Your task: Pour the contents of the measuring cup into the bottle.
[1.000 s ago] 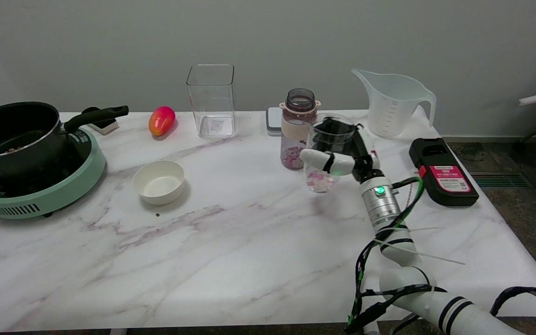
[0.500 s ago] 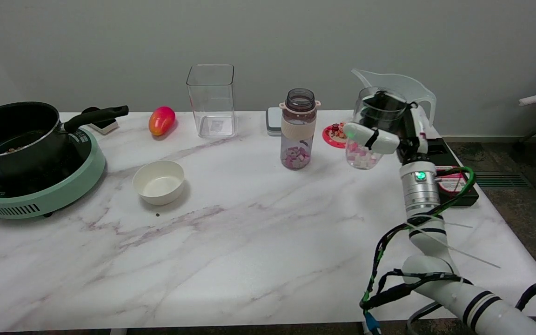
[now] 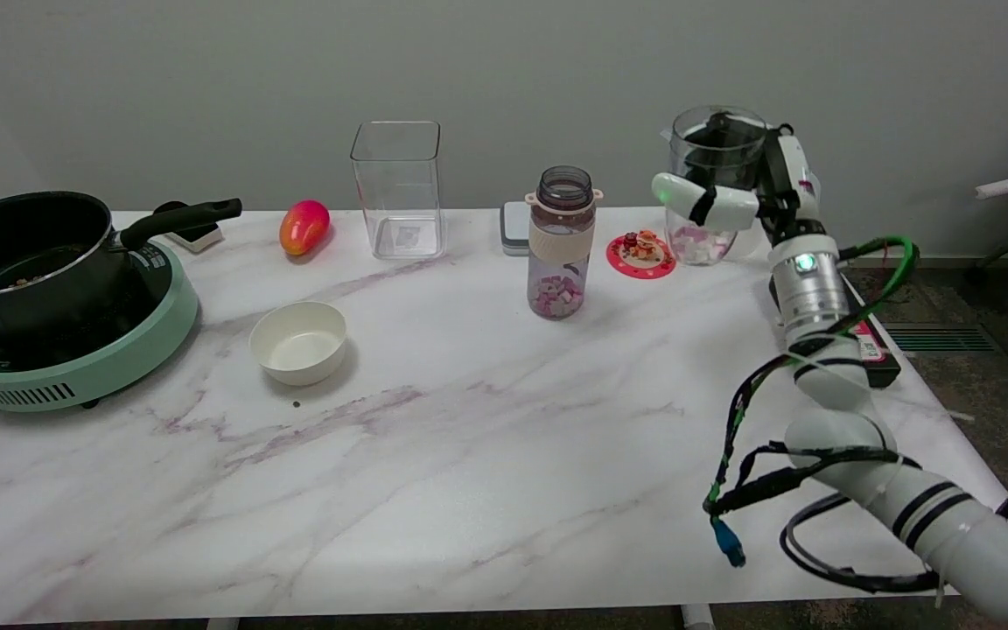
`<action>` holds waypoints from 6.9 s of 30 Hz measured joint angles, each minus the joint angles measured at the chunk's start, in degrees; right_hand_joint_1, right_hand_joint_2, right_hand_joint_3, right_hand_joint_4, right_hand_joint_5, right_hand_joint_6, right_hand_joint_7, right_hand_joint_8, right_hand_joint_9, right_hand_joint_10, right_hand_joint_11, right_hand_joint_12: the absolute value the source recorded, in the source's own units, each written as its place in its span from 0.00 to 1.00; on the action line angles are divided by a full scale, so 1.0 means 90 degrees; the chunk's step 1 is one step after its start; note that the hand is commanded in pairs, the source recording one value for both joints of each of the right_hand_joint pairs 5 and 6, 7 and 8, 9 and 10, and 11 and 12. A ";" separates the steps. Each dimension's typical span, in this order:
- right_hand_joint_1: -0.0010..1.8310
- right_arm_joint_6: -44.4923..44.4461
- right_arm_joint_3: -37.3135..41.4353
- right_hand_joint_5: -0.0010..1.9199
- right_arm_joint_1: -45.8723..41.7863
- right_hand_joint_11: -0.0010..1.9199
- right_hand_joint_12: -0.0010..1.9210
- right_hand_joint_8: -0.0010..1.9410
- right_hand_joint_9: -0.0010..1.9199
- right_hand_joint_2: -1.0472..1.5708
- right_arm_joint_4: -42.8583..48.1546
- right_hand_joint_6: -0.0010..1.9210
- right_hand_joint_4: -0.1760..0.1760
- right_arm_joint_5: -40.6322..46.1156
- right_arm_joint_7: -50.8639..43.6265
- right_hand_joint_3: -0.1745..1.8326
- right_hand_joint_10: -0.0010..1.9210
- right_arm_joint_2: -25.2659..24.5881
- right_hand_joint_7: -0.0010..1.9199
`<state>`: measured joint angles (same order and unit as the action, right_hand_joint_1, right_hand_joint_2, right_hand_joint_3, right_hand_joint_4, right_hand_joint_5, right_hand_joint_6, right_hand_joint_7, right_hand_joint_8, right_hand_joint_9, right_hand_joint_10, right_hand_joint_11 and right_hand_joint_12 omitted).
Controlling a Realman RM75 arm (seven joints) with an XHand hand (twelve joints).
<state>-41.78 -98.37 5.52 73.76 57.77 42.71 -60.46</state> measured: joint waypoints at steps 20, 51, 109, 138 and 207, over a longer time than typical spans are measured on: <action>0.76 0.1228 -0.0563 0.90 0.1794 0.72 0.72 0.87 0.84 0.90 -0.1055 0.90 0.50 -0.1929 0.0170 0.43 0.84 0.0942 0.88; 0.77 0.2025 -0.1210 0.89 0.2961 0.72 0.72 0.87 0.84 0.89 -0.1593 0.89 0.50 -0.5446 0.1583 0.44 0.84 0.1712 0.88; 0.86 0.2231 -0.1608 0.85 0.3853 0.68 0.68 0.83 0.78 0.71 -0.1177 0.85 0.50 -0.9024 0.2458 0.64 0.78 0.1730 0.83; 0.87 0.2267 -0.1634 0.84 0.3975 0.67 0.67 0.81 0.77 0.66 -0.1061 0.84 0.50 -1.0101 0.2498 0.69 0.77 0.1687 0.82; 0.86 0.1559 -0.1742 0.84 0.4661 0.66 0.66 0.81 0.76 0.65 -0.1369 0.84 0.50 -1.2005 0.2871 0.72 0.76 0.1473 0.81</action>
<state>-27.75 -114.05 47.46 61.43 -50.27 68.55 -47.20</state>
